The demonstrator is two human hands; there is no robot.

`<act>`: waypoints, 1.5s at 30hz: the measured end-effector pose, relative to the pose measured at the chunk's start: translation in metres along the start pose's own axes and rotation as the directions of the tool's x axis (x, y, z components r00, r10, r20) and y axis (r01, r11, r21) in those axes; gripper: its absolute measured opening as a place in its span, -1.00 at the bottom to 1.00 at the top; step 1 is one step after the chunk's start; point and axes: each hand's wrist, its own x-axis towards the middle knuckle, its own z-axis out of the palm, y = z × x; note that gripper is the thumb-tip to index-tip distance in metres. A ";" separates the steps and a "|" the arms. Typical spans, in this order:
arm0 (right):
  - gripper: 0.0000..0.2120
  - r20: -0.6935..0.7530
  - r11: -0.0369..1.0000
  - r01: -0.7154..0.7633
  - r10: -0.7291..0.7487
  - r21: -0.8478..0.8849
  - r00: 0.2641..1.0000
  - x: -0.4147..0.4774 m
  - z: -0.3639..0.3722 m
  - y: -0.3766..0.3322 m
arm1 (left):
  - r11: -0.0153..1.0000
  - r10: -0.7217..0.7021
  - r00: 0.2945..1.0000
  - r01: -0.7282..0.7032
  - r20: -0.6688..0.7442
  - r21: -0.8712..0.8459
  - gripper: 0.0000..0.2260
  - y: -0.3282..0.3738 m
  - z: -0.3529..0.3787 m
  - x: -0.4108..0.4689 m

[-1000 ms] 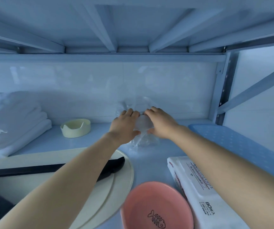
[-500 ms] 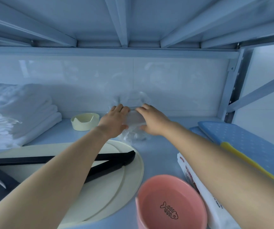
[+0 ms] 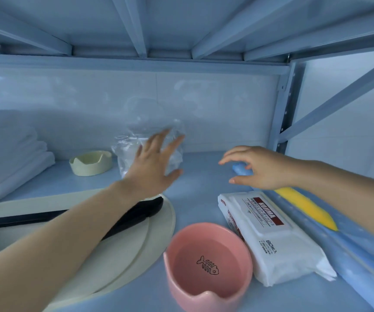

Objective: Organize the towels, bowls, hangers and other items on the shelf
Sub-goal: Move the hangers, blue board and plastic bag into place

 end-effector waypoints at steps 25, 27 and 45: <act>-0.56 0.171 0.968 -0.200 0.225 -0.151 0.959 -0.042 0.041 -0.005 | 0.981 0.065 0.901 0.020 0.429 -0.191 -0.55 0.039 0.067 0.013; -0.51 0.165 0.961 -0.224 0.251 -0.162 0.954 -0.048 0.039 -0.001 | 0.980 0.067 0.907 0.018 0.416 -0.197 -0.57 0.027 0.063 0.010; -0.55 0.148 0.951 -0.307 0.306 -0.013 0.941 0.024 0.068 -0.012 | 0.997 -0.045 0.969 0.058 0.242 -0.047 -0.61 0.002 0.034 0.003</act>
